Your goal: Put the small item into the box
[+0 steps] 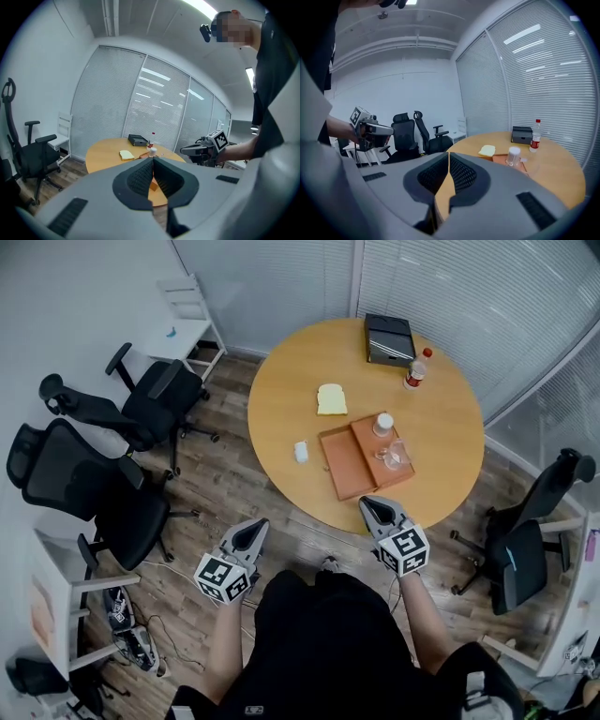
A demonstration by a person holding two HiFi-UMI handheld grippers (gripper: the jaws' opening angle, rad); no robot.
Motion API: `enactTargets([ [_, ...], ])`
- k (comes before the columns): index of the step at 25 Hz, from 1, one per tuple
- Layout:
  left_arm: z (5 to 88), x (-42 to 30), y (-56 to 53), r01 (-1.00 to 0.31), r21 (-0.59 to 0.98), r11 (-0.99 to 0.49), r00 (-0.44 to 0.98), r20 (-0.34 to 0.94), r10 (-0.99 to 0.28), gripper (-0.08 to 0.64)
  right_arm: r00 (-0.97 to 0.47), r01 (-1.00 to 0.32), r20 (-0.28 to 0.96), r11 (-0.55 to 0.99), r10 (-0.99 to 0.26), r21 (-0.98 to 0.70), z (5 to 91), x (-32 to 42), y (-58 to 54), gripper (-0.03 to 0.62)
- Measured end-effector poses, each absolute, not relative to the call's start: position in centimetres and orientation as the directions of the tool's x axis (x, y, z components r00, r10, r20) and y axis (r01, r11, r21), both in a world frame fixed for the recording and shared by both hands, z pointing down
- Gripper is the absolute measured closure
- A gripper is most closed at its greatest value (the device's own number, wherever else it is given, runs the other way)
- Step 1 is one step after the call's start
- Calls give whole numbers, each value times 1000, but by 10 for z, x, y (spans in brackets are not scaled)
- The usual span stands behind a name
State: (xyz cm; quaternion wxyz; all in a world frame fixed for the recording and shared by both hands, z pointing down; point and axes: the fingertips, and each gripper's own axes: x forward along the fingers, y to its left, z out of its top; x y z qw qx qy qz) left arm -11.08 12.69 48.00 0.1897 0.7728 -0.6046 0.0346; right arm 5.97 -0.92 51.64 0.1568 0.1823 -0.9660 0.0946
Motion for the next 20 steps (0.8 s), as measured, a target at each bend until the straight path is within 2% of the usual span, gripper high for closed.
enactTargets([
  [11,483,-106,85,-930,252,-268,335,283,-899,552,-864,-409,371,905,-341,-121,524,67,-29,584],
  [20,497,-134,36,-892,251,-376,443,309,-842,552,-821,-496,391,860,-417,-123,530,46,-58,584],
])
